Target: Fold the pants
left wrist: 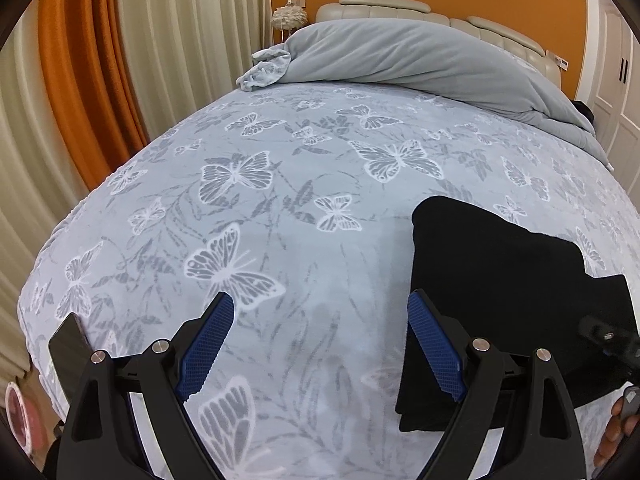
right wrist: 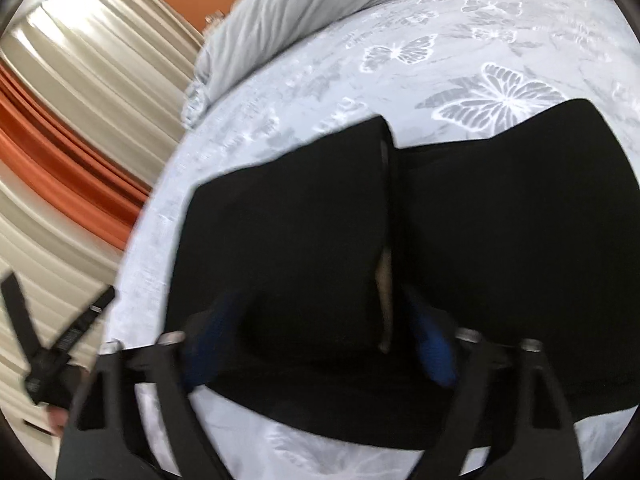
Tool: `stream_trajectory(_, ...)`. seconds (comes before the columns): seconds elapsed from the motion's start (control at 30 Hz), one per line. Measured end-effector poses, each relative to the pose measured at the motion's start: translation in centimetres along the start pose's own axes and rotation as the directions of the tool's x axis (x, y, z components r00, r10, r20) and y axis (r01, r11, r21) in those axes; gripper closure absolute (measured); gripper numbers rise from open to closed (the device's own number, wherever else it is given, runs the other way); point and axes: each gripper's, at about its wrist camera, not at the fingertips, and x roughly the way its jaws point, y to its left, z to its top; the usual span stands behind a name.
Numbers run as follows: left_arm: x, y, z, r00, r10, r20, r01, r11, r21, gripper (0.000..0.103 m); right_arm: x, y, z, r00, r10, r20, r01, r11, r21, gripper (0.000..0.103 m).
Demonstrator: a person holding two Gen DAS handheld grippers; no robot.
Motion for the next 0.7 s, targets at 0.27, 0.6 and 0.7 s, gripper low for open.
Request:
stream_trajectory(0.27,0.1,-1.5,0.0,1.000,-0.006,-0.008,0.006,1.000,0.019,0.017,-3.0,4.4,1.0,0.992,0.078,0.103,-0.064,0.988,-0.139,0.080)
stream_trajectory(0.6,0.6,-3.9,-0.7,0.999,-0.018,-0.026,0.020,0.998,0.063,0.017,-12.5,-0.9,2.8,0.954,-0.115,0.278,0.177,0.962,-0.209,0.087)
stream_trajectory(0.7,0.9,-5.0,-0.9,0.997,-0.053,-0.054,0.057,0.996,0.065,0.017,-8.9,-7.7,1.7,0.972,-0.220,0.084,0.226,0.971,-0.077,0.087)
